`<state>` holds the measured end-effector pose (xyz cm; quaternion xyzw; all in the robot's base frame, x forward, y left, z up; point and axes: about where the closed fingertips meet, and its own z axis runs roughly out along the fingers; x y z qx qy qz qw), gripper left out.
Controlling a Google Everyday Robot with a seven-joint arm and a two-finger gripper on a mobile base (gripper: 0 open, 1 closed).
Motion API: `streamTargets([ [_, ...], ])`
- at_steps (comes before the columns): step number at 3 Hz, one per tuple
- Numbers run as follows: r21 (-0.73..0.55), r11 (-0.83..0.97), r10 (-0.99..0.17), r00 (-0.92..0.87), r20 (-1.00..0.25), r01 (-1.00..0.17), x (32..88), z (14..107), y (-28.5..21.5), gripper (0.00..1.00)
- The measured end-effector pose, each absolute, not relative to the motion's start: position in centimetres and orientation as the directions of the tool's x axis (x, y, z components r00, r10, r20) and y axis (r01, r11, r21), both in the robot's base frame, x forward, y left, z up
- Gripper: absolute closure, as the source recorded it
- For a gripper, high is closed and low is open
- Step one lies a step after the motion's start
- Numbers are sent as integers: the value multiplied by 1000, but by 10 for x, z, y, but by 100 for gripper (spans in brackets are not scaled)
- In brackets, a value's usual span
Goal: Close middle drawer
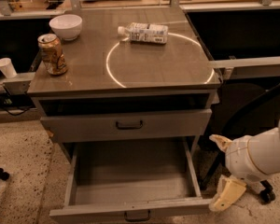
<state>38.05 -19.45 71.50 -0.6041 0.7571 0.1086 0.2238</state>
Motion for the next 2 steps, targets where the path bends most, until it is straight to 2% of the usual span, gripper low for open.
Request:
streamTargets([
  [2, -84, 174, -814, -96, -573, -981, 350, 614, -192, 0],
])
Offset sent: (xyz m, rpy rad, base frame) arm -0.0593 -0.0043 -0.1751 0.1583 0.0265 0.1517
